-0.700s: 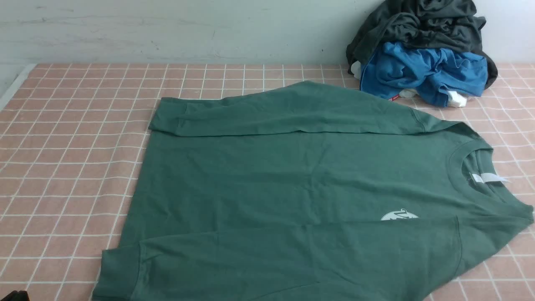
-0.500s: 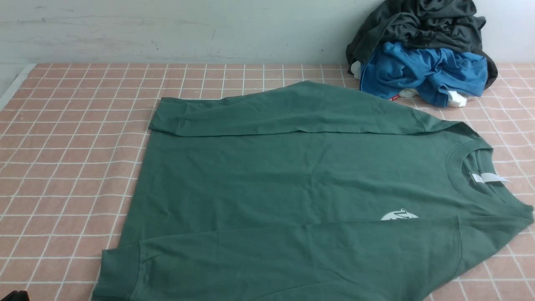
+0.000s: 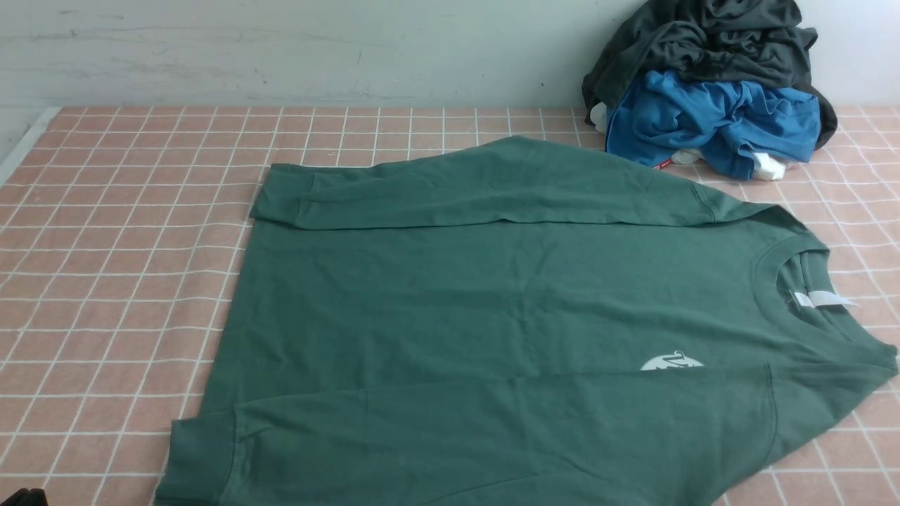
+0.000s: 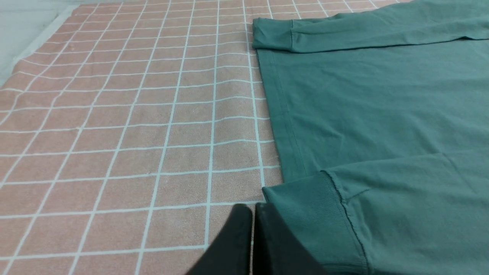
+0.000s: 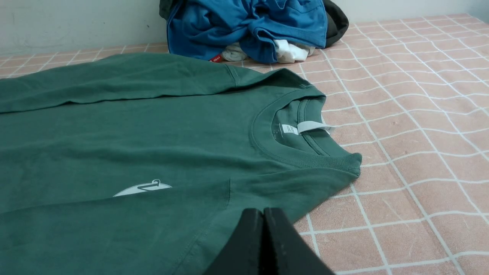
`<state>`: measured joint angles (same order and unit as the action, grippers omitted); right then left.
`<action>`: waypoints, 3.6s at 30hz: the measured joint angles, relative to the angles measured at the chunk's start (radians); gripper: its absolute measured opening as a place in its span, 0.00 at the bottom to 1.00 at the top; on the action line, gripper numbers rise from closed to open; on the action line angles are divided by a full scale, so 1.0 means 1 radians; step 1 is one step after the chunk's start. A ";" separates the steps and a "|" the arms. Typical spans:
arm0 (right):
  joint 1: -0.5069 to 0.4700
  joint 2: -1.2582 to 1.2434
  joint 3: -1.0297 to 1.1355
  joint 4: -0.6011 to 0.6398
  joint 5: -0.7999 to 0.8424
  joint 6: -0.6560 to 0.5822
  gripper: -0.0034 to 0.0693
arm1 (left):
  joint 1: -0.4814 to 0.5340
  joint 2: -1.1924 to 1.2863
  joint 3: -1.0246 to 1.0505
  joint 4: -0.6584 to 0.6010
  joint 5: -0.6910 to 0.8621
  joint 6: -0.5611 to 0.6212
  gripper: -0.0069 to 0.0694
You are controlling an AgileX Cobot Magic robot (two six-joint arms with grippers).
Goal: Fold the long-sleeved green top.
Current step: Use the left arm to clamp the cuff closest to it
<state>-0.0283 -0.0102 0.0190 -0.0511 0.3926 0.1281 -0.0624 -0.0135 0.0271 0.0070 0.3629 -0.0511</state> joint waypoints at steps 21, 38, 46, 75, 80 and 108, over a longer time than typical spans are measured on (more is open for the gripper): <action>0.000 0.000 0.009 0.008 -0.538 0.082 0.03 | 0.000 0.000 0.001 0.003 -0.457 -0.014 0.08; 0.000 0.116 -0.285 -0.099 -0.619 0.272 0.03 | 0.000 0.183 -0.418 -0.013 -0.459 -0.071 0.08; 0.012 0.513 -0.487 -0.256 -0.115 0.240 0.03 | 0.000 0.691 -0.635 -0.098 -0.033 0.051 0.08; 0.324 1.177 -0.620 0.227 0.202 -0.306 0.03 | 0.000 1.664 -0.796 -0.310 0.114 0.132 0.66; 0.324 1.177 -0.620 0.227 0.202 -0.307 0.03 | 0.000 1.689 -0.818 -0.262 0.147 0.051 0.66; 0.324 1.177 -0.620 0.261 0.191 -0.330 0.03 | -0.011 1.713 -0.901 -0.183 0.296 0.025 0.15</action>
<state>0.2953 1.1668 -0.6010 0.2098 0.5835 -0.2023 -0.0735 1.6994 -0.8737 -0.1763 0.6594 -0.0259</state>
